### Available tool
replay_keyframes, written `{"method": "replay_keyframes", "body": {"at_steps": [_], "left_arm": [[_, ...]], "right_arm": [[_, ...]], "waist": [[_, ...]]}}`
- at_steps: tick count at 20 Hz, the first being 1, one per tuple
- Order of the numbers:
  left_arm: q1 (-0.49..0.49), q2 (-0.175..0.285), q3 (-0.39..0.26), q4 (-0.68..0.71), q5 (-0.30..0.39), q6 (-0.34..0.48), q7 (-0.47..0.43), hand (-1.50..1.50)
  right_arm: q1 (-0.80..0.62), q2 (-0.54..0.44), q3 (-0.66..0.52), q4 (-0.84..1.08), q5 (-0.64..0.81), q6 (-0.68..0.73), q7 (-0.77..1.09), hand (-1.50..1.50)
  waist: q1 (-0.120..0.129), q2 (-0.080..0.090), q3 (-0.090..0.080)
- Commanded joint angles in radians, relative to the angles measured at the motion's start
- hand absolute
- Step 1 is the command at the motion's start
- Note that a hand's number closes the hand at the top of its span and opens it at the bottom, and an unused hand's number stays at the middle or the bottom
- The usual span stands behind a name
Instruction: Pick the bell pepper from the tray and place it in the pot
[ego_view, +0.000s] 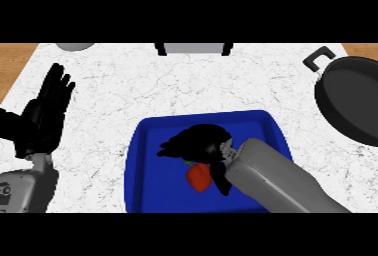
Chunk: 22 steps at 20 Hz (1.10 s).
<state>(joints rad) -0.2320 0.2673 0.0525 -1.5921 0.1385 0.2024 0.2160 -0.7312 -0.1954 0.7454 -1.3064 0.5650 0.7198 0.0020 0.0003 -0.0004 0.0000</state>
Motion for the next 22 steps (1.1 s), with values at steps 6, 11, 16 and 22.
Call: {"method": "replay_keyframes", "body": {"at_steps": [6,11,16,22], "left_arm": [[0.030,-0.028,0.000,-0.025,-0.026,-0.033,-0.014,0.00],[0.068,-0.055,-0.002,-0.081,-0.046,-0.013,-0.003,0.00],[0.060,-0.026,0.059,-0.046,-0.008,-0.077,-0.018,0.00],[0.023,-0.029,0.066,0.012,-0.036,-0.067,-0.034,0.00]], "right_arm": [[0.072,0.013,-0.058,0.047,0.160,-0.007,-0.117,-1.50],[0.123,0.071,-0.028,0.101,0.267,-0.076,-0.130,-1.50],[0.123,0.107,-0.076,0.147,0.347,-0.074,-0.144,-1.50],[0.061,0.135,-0.028,0.206,0.391,-0.074,-0.279,1.50]], "waist": [[0.004,0.001,0.000],[0.006,0.000,0.000],[0.004,0.001,0.000],[0.004,0.002,0.000]]}}
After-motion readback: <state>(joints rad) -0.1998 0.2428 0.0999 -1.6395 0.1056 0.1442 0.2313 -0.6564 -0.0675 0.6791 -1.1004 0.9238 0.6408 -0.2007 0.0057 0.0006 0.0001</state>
